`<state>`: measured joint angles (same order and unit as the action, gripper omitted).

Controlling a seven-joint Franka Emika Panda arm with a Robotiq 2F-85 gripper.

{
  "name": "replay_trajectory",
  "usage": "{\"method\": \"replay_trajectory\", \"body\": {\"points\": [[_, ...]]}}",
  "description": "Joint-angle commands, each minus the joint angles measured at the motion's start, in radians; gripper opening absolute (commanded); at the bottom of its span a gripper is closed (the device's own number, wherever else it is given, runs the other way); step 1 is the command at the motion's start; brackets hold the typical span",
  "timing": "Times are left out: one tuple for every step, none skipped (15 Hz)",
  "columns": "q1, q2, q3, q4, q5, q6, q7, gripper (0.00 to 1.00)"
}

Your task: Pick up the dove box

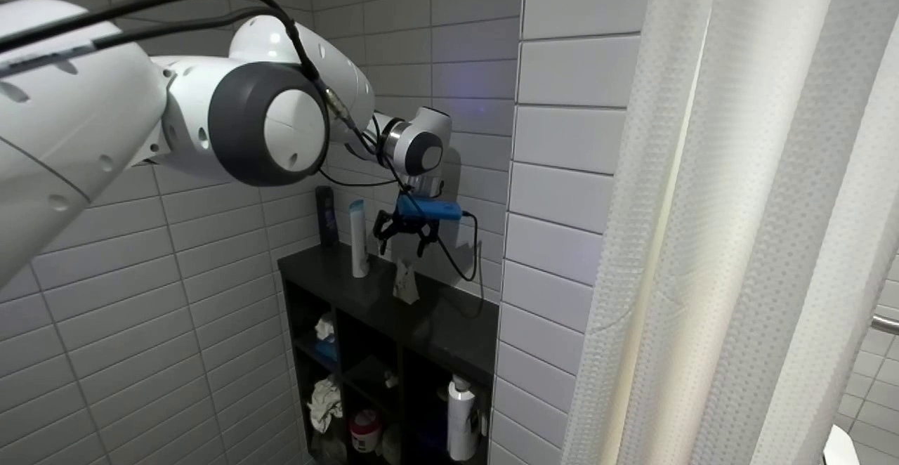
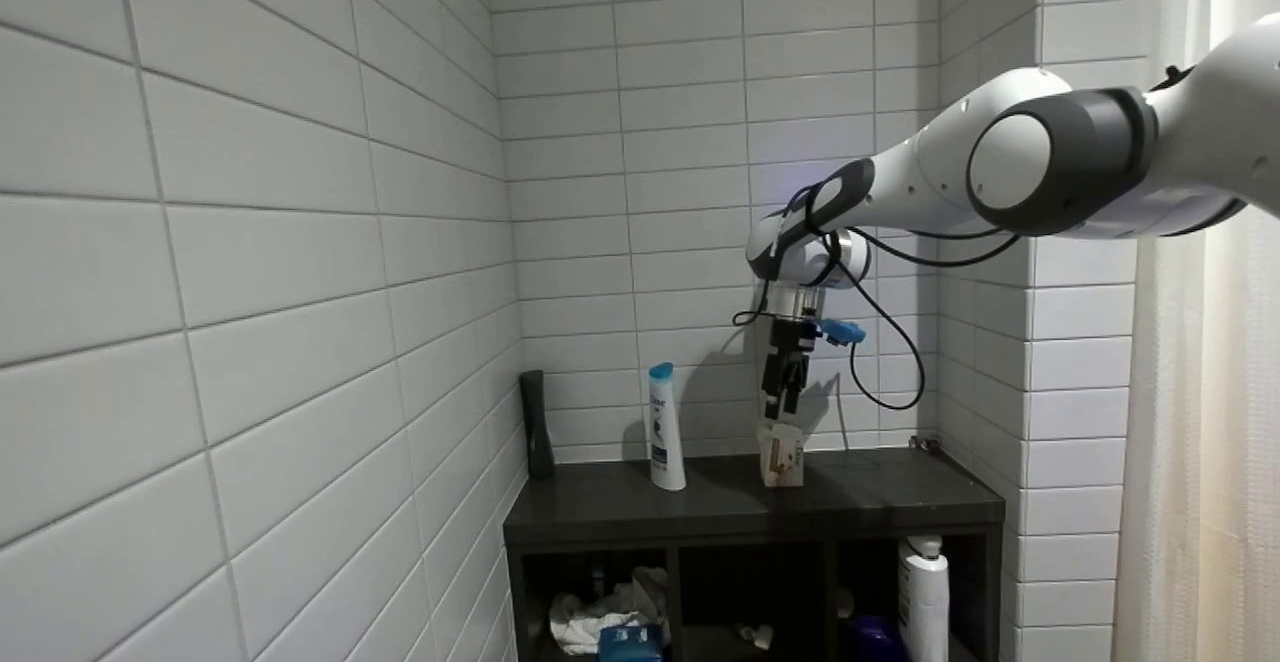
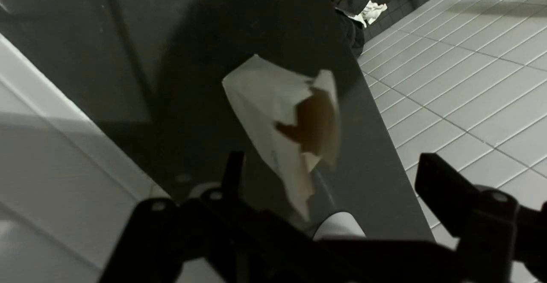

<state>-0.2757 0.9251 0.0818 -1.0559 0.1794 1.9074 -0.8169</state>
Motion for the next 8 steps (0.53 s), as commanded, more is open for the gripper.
{"method": "replay_trajectory", "body": {"points": [[0.006, -0.027, -0.008, -0.011, -0.018, -0.005, 0.012, 1.0], [0.007, -0.031, -0.01, -0.014, -0.019, -0.004, 0.015, 1.0], [0.008, -0.037, -0.012, -0.018, -0.021, -0.001, 0.018, 1.0], [0.01, -0.044, -0.015, -0.022, -0.024, 0.001, 0.021, 1.0], [0.012, -0.048, -0.017, -0.025, -0.025, 0.003, 0.023, 1.0], [0.01, -0.049, -0.016, -0.024, -0.021, 0.002, 0.021, 1.0], [0.006, -0.051, -0.01, -0.026, -0.014, 0.008, 0.012, 1.0], [0.003, -0.054, -0.006, -0.031, -0.008, 0.021, 0.005, 1.0]]}}
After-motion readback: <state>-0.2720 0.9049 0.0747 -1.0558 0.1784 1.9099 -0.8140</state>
